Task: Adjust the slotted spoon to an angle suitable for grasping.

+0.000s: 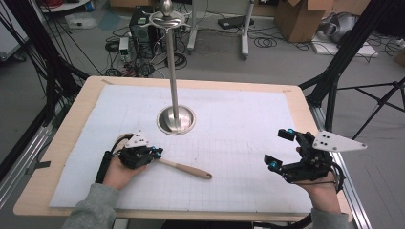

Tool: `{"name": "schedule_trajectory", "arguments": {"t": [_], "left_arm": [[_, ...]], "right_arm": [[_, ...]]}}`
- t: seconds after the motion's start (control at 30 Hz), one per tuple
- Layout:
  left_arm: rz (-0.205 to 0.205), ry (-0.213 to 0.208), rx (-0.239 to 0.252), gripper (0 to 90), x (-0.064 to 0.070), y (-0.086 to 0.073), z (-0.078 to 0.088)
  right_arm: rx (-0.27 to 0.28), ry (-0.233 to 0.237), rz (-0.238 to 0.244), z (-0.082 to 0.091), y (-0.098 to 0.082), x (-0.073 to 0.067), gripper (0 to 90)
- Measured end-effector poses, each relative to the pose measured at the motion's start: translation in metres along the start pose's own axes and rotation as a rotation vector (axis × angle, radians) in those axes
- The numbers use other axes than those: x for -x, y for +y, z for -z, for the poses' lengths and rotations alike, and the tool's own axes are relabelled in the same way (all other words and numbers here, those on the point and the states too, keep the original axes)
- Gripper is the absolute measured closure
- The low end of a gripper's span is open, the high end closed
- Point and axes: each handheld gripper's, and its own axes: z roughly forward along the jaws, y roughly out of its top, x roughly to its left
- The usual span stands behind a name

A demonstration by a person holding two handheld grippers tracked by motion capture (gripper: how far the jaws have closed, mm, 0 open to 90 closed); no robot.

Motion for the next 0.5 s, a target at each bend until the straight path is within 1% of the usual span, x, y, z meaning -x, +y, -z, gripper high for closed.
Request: {"name": "schedule_trajectory", "arguments": {"t": [0.03, 0.1, 0.17, 0.2, 0.23, 0.27, 0.3, 0.33, 0.43, 0.5], "left_arm": [[0.001, 0.007, -0.002, 89.8, 0.0000, -0.0002, -0.0009], [0.004, 0.009, -0.005, 89.8, -0.0004, -0.0004, -0.0015], [0.003, 0.022, -0.022, 89.8, -0.0018, -0.0014, -0.0030], [0.003, 0.022, -0.022, 89.8, -0.0018, -0.0014, -0.0030], [0.002, 0.032, -0.037, 89.8, -0.0019, -0.0020, -0.0042], [0.002, 0.032, -0.037, 89.8, -0.0019, -0.0020, -0.0042], [-0.003, 0.038, -0.048, 89.8, -0.0016, -0.0026, -0.0051], [-0.010, 0.044, -0.053, 89.8, -0.0009, -0.0031, -0.0046], [-0.013, 0.047, -0.058, 89.8, -0.0018, -0.0038, -0.0031], [-0.011, 0.066, -0.060, 89.8, -0.0022, -0.0049, -0.0006]], "right_arm": [[0.001, -0.001, 0.001, 0.0009, 0.0002, 0.0002, 3.1], [0.007, -0.003, 0.007, 0.0015, 0.0005, 0.0005, 3.1], [0.009, -0.002, -0.005, 0.0027, 0.0008, -0.0006, 3.1], [0.008, -0.002, -0.005, 0.0027, 0.0008, -0.0007, 3.1], [0.006, -0.003, 0.002, 0.0026, 0.0007, -0.0003, 3.1], [0.006, -0.003, 0.002, 0.0026, 0.0007, -0.0003, 3.1], [0.005, -0.001, 0.003, 0.0019, 0.0004, -0.0003, 3.1], [0.003, -0.001, 0.003, 0.0014, 0.0001, -0.0002, 3.1], [-0.001, 0.000, 0.006, 0.0002, -0.0003, 0.0003, 3.1], [-0.002, 0.001, 0.002, -0.0002, -0.0004, 0.0000, 3.1]]}}
